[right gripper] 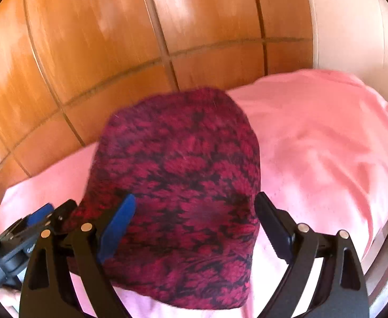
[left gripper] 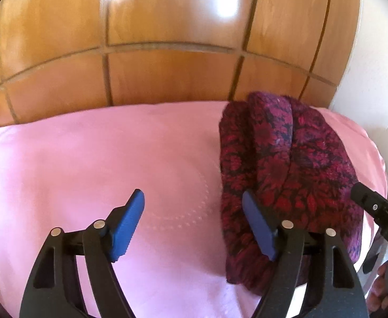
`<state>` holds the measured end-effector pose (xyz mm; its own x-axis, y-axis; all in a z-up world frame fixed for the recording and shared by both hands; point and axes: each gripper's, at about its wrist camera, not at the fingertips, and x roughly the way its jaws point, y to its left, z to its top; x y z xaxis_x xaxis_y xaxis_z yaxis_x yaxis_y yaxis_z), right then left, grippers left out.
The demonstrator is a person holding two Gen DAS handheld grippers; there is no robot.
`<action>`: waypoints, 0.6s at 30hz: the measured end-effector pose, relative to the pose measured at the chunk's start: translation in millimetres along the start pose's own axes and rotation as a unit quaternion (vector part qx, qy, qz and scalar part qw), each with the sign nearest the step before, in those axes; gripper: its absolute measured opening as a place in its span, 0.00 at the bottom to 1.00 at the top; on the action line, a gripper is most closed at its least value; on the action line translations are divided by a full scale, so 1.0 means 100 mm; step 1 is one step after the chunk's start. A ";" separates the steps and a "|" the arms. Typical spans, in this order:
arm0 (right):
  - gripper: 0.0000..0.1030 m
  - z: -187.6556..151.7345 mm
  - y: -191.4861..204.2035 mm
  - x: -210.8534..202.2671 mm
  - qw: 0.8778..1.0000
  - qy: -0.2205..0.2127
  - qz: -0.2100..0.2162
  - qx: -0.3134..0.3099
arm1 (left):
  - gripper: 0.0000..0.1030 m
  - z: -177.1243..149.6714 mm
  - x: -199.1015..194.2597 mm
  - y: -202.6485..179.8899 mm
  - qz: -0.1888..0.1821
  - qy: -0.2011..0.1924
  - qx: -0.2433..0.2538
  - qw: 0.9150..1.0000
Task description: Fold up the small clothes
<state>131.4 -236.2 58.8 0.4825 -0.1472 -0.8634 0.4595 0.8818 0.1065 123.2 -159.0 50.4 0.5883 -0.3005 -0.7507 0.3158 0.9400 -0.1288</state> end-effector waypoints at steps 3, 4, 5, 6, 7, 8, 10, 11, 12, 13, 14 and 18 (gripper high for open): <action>0.94 -0.06 0.06 -0.19 1.000 -0.019 -0.022 0.001 | 0.73 -0.03 -0.17 0.06 0.002 -0.015 -0.006 1.000; 0.95 -0.10 0.07 -0.24 0.999 -0.026 -0.035 0.000 | 0.73 -0.04 -0.23 0.07 0.006 -0.022 -0.005 1.000; 0.97 -0.11 0.08 -0.27 0.999 -0.029 -0.043 0.000 | 0.76 -0.05 -0.28 0.08 0.009 -0.028 -0.003 1.000; 0.98 -0.16 0.11 -0.31 0.999 -0.028 -0.045 0.003 | 0.78 -0.07 -0.35 0.09 0.008 -0.033 0.001 0.999; 0.98 -0.20 0.12 -0.35 0.999 -0.026 -0.042 0.005 | 0.78 -0.08 -0.39 0.09 0.009 -0.036 0.004 0.999; 0.98 -0.26 0.14 -0.40 0.999 -0.026 -0.045 0.006 | 0.78 -0.10 -0.44 0.07 0.014 -0.040 0.006 0.999; 0.98 -0.32 0.18 -0.48 0.998 -0.028 -0.050 -0.001 | 0.78 -0.15 -0.53 0.05 0.014 -0.045 0.010 0.999; 0.98 -0.36 0.22 -0.52 0.998 -0.029 -0.052 -0.012 | 0.78 -0.16 -0.57 0.06 0.014 -0.047 0.011 0.999; 0.98 -0.38 0.24 -0.51 0.998 -0.029 -0.053 -0.018 | 0.78 -0.18 -0.61 0.06 0.017 -0.049 0.011 0.999; 0.98 -0.40 0.27 -0.53 0.998 -0.030 -0.054 -0.023 | 0.80 -0.21 -0.65 0.06 0.018 -0.051 0.011 0.998; 0.98 -0.41 0.28 -0.54 0.998 -0.033 -0.054 -0.026 | 0.82 -0.23 -0.68 0.06 0.018 -0.051 0.009 0.998; 0.98 -0.48 0.36 -0.59 0.996 -0.041 -0.064 -0.038 | 0.84 -0.31 -0.80 0.08 0.018 -0.056 0.002 0.998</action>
<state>83.1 -174.5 89.6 0.4844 -0.2943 -0.8239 0.4657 0.8840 -0.0420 56.0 -122.2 89.6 0.6783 -0.2824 -0.6784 0.2959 0.9500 -0.0997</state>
